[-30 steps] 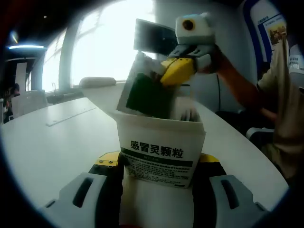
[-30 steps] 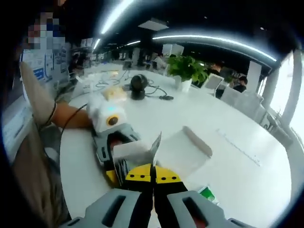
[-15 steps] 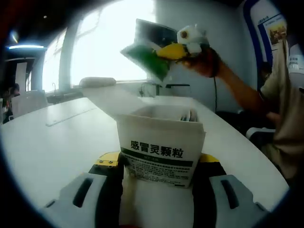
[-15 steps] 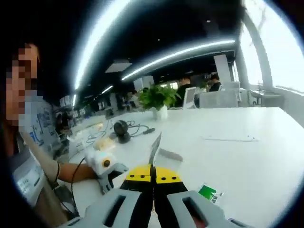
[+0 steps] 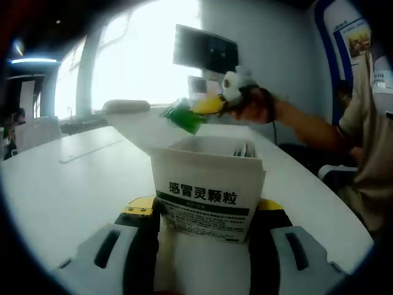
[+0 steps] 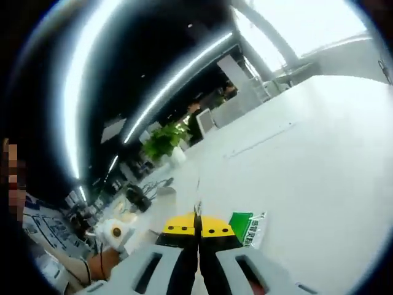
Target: Take out ganmaoling bag from box put it on table
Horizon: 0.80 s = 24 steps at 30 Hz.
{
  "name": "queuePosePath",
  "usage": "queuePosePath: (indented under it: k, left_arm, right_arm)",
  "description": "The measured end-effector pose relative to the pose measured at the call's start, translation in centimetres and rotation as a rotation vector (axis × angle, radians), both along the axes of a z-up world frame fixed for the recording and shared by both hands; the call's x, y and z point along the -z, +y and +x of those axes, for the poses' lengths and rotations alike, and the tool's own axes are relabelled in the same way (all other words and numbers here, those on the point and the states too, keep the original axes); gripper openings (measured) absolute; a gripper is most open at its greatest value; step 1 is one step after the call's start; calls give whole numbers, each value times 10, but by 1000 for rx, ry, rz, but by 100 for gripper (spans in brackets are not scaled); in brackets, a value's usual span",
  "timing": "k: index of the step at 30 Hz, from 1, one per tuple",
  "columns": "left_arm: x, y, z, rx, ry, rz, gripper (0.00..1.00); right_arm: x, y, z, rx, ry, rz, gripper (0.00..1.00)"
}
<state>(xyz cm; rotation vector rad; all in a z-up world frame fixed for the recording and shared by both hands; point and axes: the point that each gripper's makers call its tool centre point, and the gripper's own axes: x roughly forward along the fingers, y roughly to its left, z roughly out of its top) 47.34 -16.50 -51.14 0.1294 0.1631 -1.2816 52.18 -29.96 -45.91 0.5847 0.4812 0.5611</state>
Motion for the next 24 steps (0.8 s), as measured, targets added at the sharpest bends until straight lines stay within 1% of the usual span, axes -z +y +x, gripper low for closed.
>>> queuePosePath:
  k: [1, 3, 6, 7, 8, 10, 13, 14, 16, 22, 24]
  left_arm:
    - [0, 0, 0, 0, 0, 0, 50]
    - [0, 0, 0, 0, 0, 0, 50]
    - [0, 1, 0, 0, 0, 0, 50]
    - [0, 1, 0, 1, 0, 0, 50]
    - [0, 1, 0, 1, 1, -1, 50]
    - [1, 1, 0, 1, 0, 0, 50]
    - [1, 1, 0, 1, 0, 0, 50]
    - [1, 1, 0, 1, 1, 0, 50]
    - [1, 1, 0, 1, 1, 0, 50]
    - [1, 1, 0, 1, 1, 0, 50]
    - [1, 1, 0, 1, 1, 0, 50]
  right_arm:
    - [5, -1, 3, 6, 18, 2, 0]
    - [13, 2, 5, 6, 34, 1, 0]
    - [23, 4, 10, 9, 78, 28, 0]
    - [28, 7, 8, 12, 107, 43, 0]
    - [31, 8, 10, 16, 118, 52, 0]
    - [35, 5, 16, 21, 131, 64, 0]
    - [40, 6, 17, 37, 148, 54, 0]
    - [44, 4, 17, 47, 152, 22, 0]
    - [48, -3, 22, 66, 127, -45, 0]
    - [51, 0, 21, 33, 50, -205, 0]
    - [53, -3, 22, 30, 19, -287, 3]
